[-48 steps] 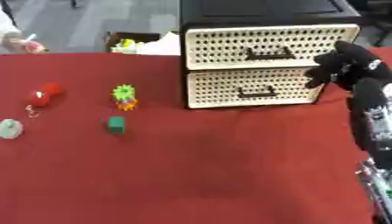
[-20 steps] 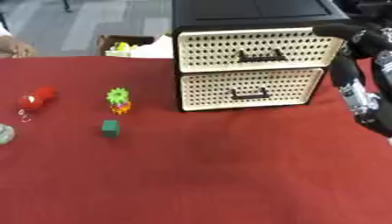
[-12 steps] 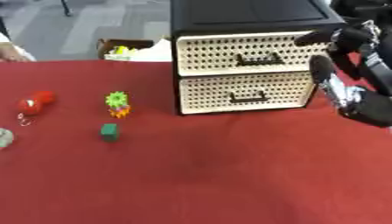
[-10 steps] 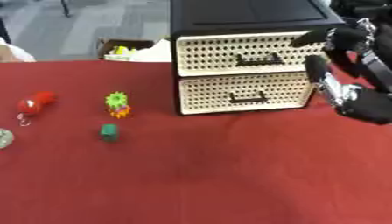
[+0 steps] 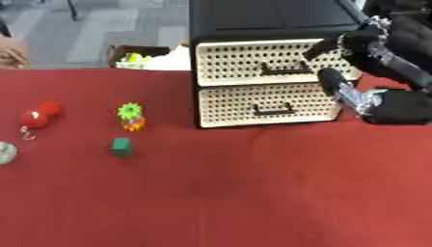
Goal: Pick up objects from table and place into drawer.
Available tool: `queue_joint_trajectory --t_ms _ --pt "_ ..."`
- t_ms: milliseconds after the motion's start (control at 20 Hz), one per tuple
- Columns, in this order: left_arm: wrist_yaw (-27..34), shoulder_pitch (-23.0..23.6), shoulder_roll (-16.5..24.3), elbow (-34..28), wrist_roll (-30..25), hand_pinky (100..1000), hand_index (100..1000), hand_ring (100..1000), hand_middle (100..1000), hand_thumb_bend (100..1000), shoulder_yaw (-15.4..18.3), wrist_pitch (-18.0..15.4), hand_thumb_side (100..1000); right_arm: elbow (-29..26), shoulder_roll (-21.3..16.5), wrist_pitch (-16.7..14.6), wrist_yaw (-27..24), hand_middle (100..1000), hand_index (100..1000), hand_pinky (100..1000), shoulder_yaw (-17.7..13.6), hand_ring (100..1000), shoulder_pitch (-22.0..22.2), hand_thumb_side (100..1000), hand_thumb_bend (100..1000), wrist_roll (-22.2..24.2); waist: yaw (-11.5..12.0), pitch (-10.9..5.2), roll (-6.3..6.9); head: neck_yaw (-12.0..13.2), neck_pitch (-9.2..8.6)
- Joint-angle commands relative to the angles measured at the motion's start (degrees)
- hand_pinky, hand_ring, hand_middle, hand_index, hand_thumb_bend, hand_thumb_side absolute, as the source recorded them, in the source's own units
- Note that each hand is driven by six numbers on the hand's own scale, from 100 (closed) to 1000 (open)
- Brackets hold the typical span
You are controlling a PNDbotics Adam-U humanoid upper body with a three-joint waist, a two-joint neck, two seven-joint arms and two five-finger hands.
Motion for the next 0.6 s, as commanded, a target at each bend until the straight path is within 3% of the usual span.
queue_joint_trajectory --t_ms 50,600 --pt "0.43 -0.21 1.59 -0.73 -0.39 667 827 747 755 100 -0.11 -0.03 957 2.84 -3.08 0.38 -1.2 100 775 100 0.43 100 -2.39 1000 100 2.43 0.27 -1.25 -0.17 -0.3 -0.34" --pt "0.6 -0.12 1.94 -0.73 -0.85 668 827 748 755 100 -0.43 -0.07 957 11.7 -4.73 0.01 -0.2 100 771 100 3.88 100 -7.86 1000 100 3.45 0.81 -1.38 -0.58 -0.57 -0.78"
